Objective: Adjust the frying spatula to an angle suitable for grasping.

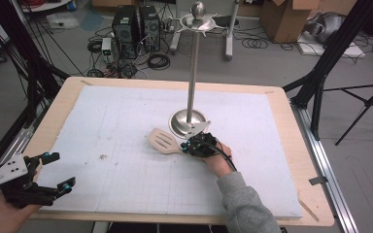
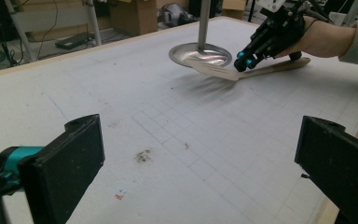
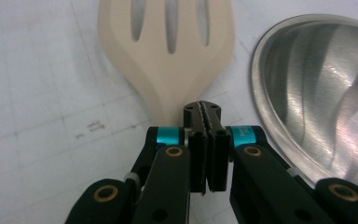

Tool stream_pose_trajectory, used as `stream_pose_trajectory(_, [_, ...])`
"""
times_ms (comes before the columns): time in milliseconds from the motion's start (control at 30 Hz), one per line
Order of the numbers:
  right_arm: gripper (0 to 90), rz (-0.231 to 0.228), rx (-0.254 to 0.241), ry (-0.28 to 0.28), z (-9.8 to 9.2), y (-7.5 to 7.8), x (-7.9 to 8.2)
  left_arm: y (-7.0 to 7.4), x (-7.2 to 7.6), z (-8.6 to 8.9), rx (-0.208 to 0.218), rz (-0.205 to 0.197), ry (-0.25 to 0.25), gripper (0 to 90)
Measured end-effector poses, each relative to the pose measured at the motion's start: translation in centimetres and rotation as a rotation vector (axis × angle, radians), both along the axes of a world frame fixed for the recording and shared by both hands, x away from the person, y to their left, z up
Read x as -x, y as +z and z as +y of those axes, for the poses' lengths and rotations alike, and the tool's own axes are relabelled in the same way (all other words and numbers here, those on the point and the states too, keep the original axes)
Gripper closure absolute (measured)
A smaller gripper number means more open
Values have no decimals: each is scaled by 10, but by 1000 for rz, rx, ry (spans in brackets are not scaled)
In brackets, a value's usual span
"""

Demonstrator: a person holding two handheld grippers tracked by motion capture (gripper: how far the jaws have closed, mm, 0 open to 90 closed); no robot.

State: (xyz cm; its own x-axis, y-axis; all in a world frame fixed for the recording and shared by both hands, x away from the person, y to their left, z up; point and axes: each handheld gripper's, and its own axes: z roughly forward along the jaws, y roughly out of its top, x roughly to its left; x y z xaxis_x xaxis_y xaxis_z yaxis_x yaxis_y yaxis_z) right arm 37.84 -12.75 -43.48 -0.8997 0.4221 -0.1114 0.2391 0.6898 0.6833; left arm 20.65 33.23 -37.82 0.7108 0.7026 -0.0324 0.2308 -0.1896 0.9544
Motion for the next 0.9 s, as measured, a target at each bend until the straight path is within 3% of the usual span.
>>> stream_pose_trajectory(67, [898, -12, 18, 5, 2, -1, -1, 0, 0, 1, -1, 1, 1, 18])
stream_pose_trajectory(333, [900, 0, 11, 25, 3, -1, -2, -1, 0, 3, -1, 6, 4, 18])
stream_pose_trajectory(667, [900, 23, 8, 102, 1, 0, 4, -2, -3, 1, 0, 10, -6, 18])
stream_pose_trajectory(900, [900, 42, 43, 173, 1, 3, 15, -1, -6, -1, 4, 11, -13, 18])
